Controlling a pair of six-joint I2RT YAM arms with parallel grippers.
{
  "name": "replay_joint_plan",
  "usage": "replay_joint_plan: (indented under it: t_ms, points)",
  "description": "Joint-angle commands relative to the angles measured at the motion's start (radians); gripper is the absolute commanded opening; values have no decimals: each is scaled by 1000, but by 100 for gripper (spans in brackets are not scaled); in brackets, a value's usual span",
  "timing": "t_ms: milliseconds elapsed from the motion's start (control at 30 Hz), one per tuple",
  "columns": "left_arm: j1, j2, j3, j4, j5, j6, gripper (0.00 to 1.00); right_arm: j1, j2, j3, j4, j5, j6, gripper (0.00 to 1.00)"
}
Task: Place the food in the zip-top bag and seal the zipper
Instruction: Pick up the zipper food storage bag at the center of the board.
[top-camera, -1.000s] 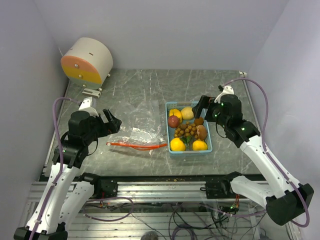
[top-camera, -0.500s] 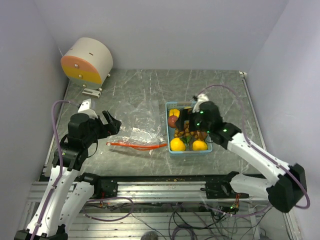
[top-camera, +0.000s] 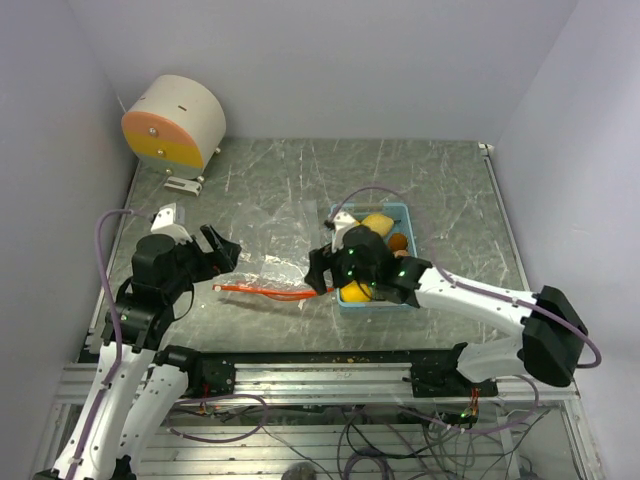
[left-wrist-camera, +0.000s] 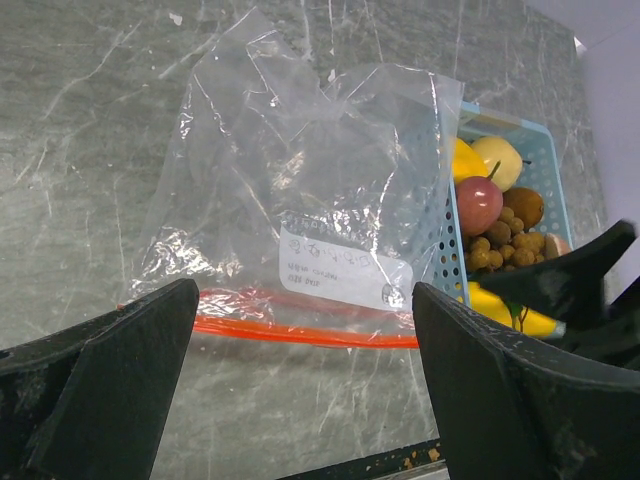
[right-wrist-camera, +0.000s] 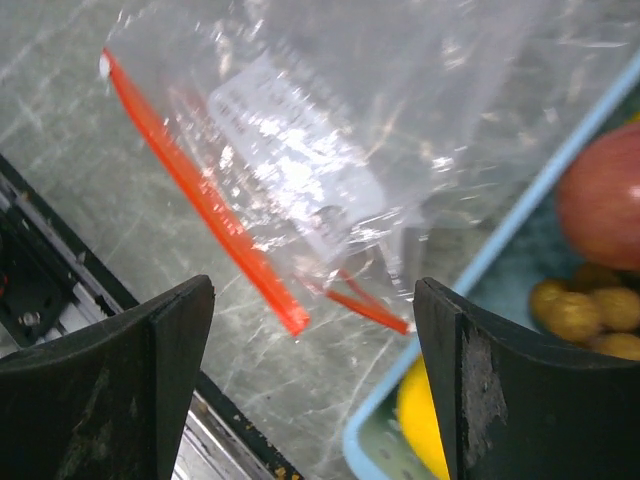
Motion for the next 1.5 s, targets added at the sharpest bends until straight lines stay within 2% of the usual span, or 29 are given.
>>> replay_joint_plan:
  t_ms: [0,133,267,467,700,1067,1200,1300,1400,1467]
  points:
    - [5,-17,0,-5,-26,-11,100,135,57,32,42,93,-51,80]
    - [5,-25,10,-21,-39,-17,100,280,110,79,47,247,-149,79]
    - [5,-41,24,-44,-69,-19,100,356,202,142,42,352,-236,79]
    - [5,-75,48,-76,-115,-19,99,375,330,213,85,453,-370,82]
    - [5,-135,68,-118,-176,-22,99,363,422,225,162,467,-500,81]
    - [5,-208,58,-122,-191,-33,99,255,491,210,240,351,-491,63]
    - [5,-207,59,-122,-189,-31,99,234,500,195,265,332,-497,60]
    - [5,-210,60,-124,-190,-31,99,224,507,193,275,326,-496,47]
    - [5,-217,59,-125,-188,-32,99,213,517,195,284,325,-488,43]
    - [4,-221,59,-126,-187,-33,99,207,526,202,286,328,-473,30]
